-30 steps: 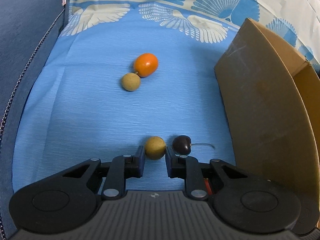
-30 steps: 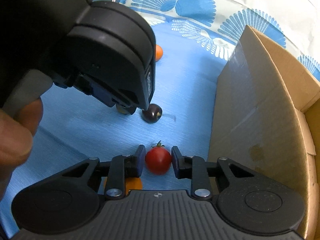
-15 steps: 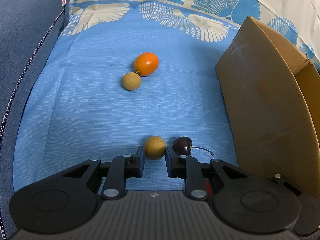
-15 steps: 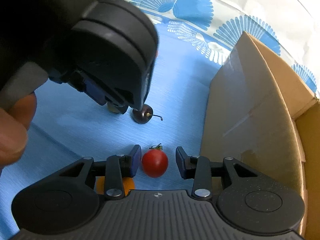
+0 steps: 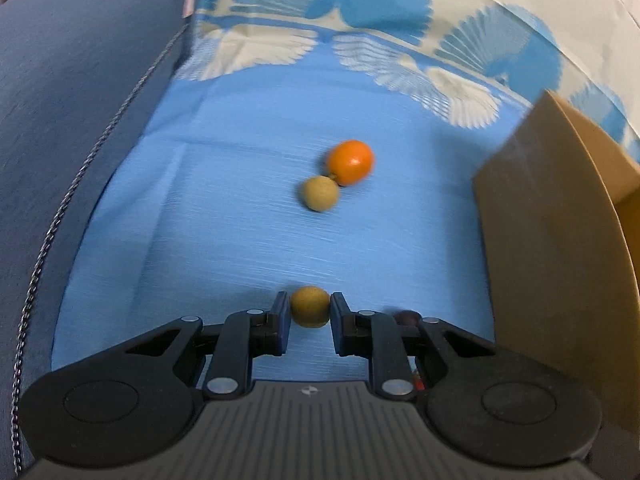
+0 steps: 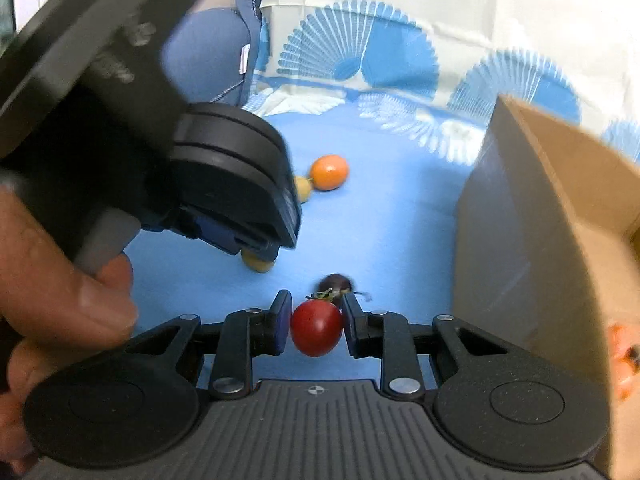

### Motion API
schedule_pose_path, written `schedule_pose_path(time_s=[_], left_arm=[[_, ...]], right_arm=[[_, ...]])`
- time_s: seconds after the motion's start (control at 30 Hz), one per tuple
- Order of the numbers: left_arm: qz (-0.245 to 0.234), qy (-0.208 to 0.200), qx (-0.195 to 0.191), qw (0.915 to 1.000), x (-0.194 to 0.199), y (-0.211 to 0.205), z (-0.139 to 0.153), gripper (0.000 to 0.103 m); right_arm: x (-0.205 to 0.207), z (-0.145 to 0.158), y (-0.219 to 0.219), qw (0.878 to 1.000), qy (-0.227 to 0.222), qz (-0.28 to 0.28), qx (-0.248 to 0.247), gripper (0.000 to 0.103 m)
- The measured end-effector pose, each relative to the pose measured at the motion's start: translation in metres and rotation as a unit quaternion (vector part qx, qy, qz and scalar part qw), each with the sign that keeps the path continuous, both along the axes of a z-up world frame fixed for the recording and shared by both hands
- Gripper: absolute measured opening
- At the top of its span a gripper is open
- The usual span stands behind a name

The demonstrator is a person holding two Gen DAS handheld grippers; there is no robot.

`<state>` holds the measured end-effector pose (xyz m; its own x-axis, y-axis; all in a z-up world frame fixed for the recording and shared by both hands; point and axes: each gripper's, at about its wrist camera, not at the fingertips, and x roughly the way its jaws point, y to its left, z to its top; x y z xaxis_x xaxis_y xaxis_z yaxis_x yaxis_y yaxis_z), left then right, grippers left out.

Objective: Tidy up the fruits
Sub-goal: 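Close the left tool on the yellow-green fruit while the right tool grasps the red tomato, then carry the yellow-green fruit and red tomato over the cardboard box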

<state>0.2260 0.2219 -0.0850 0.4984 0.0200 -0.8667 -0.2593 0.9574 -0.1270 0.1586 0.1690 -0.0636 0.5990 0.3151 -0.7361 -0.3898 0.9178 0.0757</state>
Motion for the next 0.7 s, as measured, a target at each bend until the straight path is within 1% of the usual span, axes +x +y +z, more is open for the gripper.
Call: schedule_pose_path(time_s=[0.03, 0.07, 0.17, 0.23, 0.27, 0.3, 0.33, 0.43, 0.5, 0.53, 0.57, 0.7], left_arm=[[0.004, 0.000, -0.004, 1.0000, 0.000, 0.002, 0.000, 0.022], [0.006, 0.001, -0.007, 1.0000, 0.000, 0.003, 0.000, 0.022], [-0.002, 0.005, -0.006, 1.0000, 0.001, 0.002, -0.001, 0.023], [-0.009, 0.006, 0.000, 0.9999, 0.001, -0.003, -0.002, 0.023], [-0.012, 0.007, 0.001, 0.9999, 0.002, -0.004, -0.003, 0.025], [-0.016, 0.011, -0.001, 0.9998, 0.003, -0.005, -0.005, 0.028], [-0.020, 0.013, -0.001, 0.9997, 0.003, -0.006, -0.006, 0.028], [-0.027, 0.010, 0.007, 0.9996, 0.004, -0.009, -0.007, 0.028], [-0.031, 0.011, 0.008, 0.9994, 0.005, -0.010, -0.008, 0.028], [-0.033, 0.013, 0.006, 0.9993, 0.005, -0.010, -0.009, 0.028], [-0.036, 0.015, 0.006, 0.9992, 0.006, -0.011, -0.010, 0.028], [-0.046, 0.018, 0.013, 0.9987, 0.007, -0.015, -0.013, 0.028]], right_arm=[[0.002, -0.003, 0.000, 1.000, 0.012, -0.004, 0.006, 0.029], [0.004, -0.006, 0.001, 1.000, 0.023, -0.008, 0.001, 0.029], [0.010, -0.016, 0.003, 0.998, 0.050, -0.020, -0.029, 0.031], [0.013, -0.018, -0.001, 0.997, 0.071, -0.024, -0.017, 0.032], [0.012, -0.018, -0.001, 0.997, 0.076, -0.026, -0.017, 0.032], [0.012, -0.019, 0.000, 0.996, 0.078, -0.026, -0.022, 0.033], [0.013, -0.019, 0.000, 0.996, 0.080, -0.024, -0.026, 0.035], [0.014, -0.015, 0.003, 0.996, 0.082, -0.023, -0.026, 0.035], [0.009, -0.018, -0.006, 0.996, 0.085, -0.024, -0.021, 0.036], [0.010, -0.019, -0.007, 0.996, 0.086, -0.023, -0.020, 0.034], [0.010, -0.019, -0.007, 0.996, 0.085, -0.021, -0.020, 0.030], [0.010, -0.017, -0.011, 0.996, 0.082, -0.015, -0.016, 0.030]])
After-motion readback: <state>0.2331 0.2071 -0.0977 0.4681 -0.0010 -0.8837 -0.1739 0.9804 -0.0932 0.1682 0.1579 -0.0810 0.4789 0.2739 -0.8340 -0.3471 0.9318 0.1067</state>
